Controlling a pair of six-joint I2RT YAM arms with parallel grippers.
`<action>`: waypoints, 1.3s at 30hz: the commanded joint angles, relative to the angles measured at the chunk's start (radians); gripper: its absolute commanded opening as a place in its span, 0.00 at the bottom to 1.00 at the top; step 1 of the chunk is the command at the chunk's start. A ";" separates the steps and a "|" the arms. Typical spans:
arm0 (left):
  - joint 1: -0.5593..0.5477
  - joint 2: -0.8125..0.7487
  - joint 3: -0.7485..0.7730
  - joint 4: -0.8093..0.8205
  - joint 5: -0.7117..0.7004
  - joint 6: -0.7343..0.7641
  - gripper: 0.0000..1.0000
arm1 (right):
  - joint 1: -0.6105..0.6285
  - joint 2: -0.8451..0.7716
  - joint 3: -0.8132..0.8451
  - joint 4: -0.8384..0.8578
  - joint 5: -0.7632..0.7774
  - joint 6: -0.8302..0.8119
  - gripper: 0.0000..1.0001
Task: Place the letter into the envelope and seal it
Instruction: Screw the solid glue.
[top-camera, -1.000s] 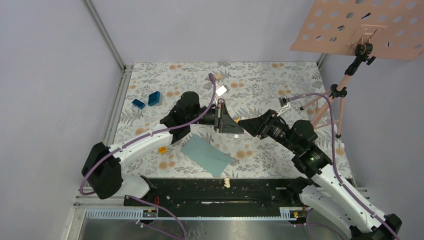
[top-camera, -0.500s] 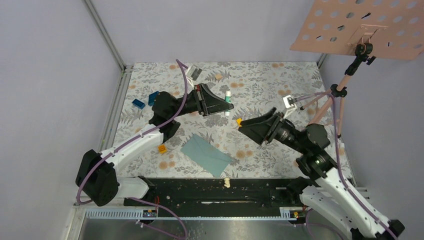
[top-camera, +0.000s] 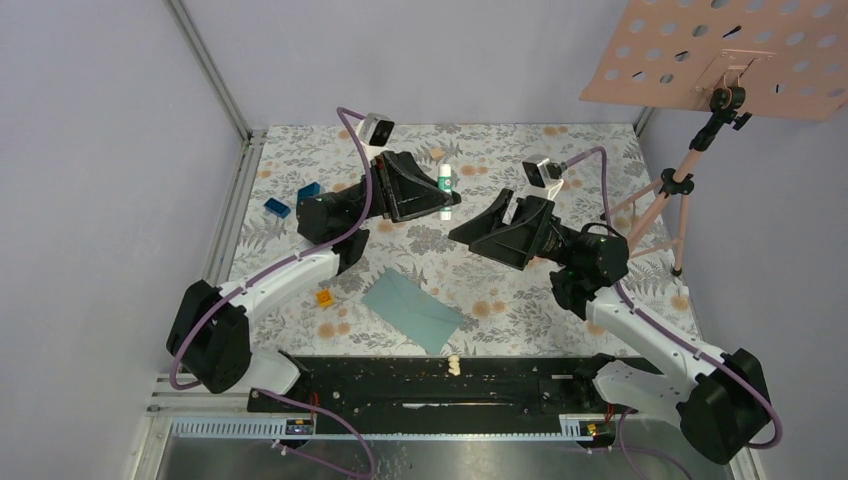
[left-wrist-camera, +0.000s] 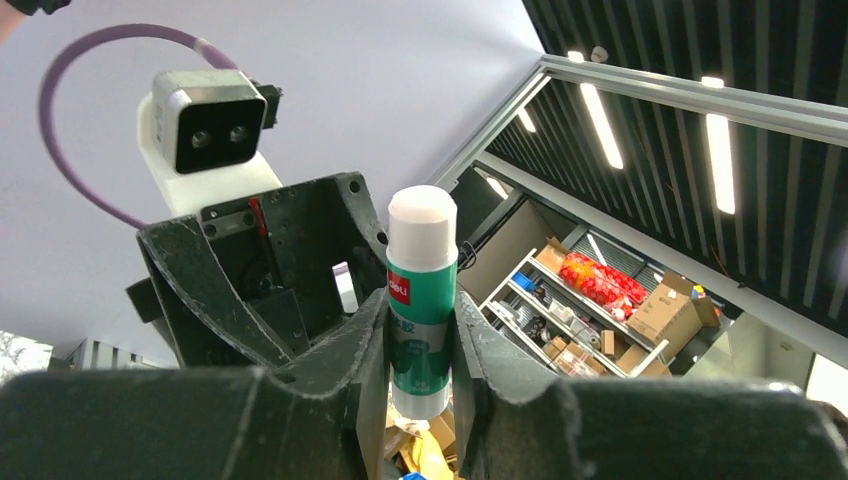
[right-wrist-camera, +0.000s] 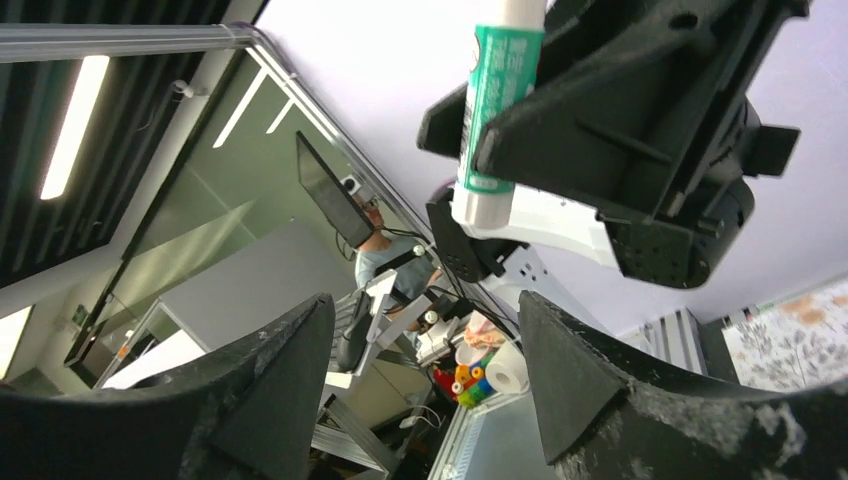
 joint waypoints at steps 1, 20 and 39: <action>0.004 -0.049 0.045 0.107 -0.020 -0.020 0.00 | 0.012 0.055 0.076 0.207 -0.012 0.090 0.74; 0.003 -0.094 0.009 0.076 -0.003 0.012 0.00 | 0.106 0.249 0.248 0.253 0.072 0.085 0.70; 0.005 -0.114 -0.034 0.002 0.016 0.108 0.00 | 0.126 0.231 0.255 0.255 0.098 0.078 0.54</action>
